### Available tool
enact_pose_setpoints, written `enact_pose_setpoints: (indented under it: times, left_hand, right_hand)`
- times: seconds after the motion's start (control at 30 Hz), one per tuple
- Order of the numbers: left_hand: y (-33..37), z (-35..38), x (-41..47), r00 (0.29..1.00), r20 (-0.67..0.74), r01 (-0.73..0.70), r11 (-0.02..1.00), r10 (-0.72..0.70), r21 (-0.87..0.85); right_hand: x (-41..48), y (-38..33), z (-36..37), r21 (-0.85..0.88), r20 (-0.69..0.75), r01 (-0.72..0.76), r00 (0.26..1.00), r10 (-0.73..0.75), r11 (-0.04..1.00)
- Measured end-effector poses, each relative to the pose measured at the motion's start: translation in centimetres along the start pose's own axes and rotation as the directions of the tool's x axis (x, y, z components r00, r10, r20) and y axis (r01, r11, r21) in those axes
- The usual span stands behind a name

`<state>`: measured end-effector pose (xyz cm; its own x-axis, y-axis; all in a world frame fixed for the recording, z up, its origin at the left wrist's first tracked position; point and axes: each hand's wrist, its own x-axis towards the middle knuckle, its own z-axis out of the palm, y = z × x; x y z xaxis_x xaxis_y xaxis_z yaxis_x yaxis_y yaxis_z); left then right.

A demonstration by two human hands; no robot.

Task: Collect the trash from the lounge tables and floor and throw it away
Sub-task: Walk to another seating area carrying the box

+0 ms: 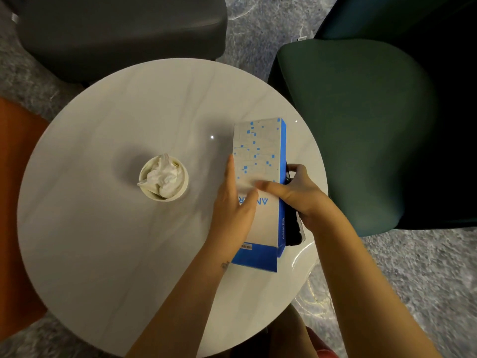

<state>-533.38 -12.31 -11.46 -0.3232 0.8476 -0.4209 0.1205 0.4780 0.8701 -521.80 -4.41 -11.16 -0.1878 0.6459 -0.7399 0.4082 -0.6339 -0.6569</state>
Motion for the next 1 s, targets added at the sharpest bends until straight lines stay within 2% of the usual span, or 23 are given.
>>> enact_pose_setpoints:
  times: [0.07,0.17,0.27,0.37,0.43,0.5,0.6,0.73,0.87,1.0]
  left_hand:
    - [0.4,0.3,0.3,0.999,0.017,0.029,0.996,-0.028,-0.081]
    - [1.1,0.7,0.5,1.000,0.030,-0.002,0.972,0.009,-0.234]
    - [1.3,0.4,0.6,0.999,0.040,-0.008,0.968,0.018,-0.249]
    - [1.9,-0.8,0.5,0.999,-0.034,0.011,0.998,-0.014,-0.068]
    - [2.5,-2.1,0.2,0.988,-0.142,-0.053,0.993,0.067,0.102]
    - [3.2,-3.7,0.1,0.959,-0.226,-0.120,0.966,0.173,0.230]
    - [3.9,-6.7,0.2,0.897,-0.346,-0.161,0.932,0.275,0.323]
    - [3.3,-10.1,-0.2,0.822,-0.465,-0.163,0.917,0.330,0.363]
    - [1.7,-11.3,-0.4,0.814,-0.458,-0.154,0.892,0.358,0.424]
    - [0.2,-10.4,0.0,0.837,-0.404,-0.114,0.840,0.369,0.531]
  right_hand:
    - [-0.5,-0.6,0.3,-0.044,-0.045,0.070,0.996,-0.072,0.997]
    - [-1.1,-1.8,1.1,-0.112,-0.099,0.193,0.974,-0.205,0.975]
    - [-1.8,-2.7,2.0,-0.262,-0.177,0.311,0.915,-0.362,0.914]
    - [-2.1,-3.3,2.7,-0.509,-0.274,0.344,0.804,-0.527,0.789]
    - [-1.8,-3.5,3.2,-0.675,-0.274,0.291,0.754,-0.596,0.678]
    - [-1.5,-3.3,3.7,-0.765,-0.255,0.231,0.749,-0.612,0.601]
    - [-0.9,-2.7,4.3,-0.824,-0.218,0.195,0.758,-0.615,0.532]
    - [-0.2,-2.1,5.0,-0.885,-0.198,0.158,0.725,-0.659,0.439]
    - [0.1,-1.9,5.2,-0.931,-0.179,0.092,0.726,-0.664,0.352]
    - [0.1,-1.9,5.3,-0.935,-0.179,0.082,0.729,-0.660,0.344]
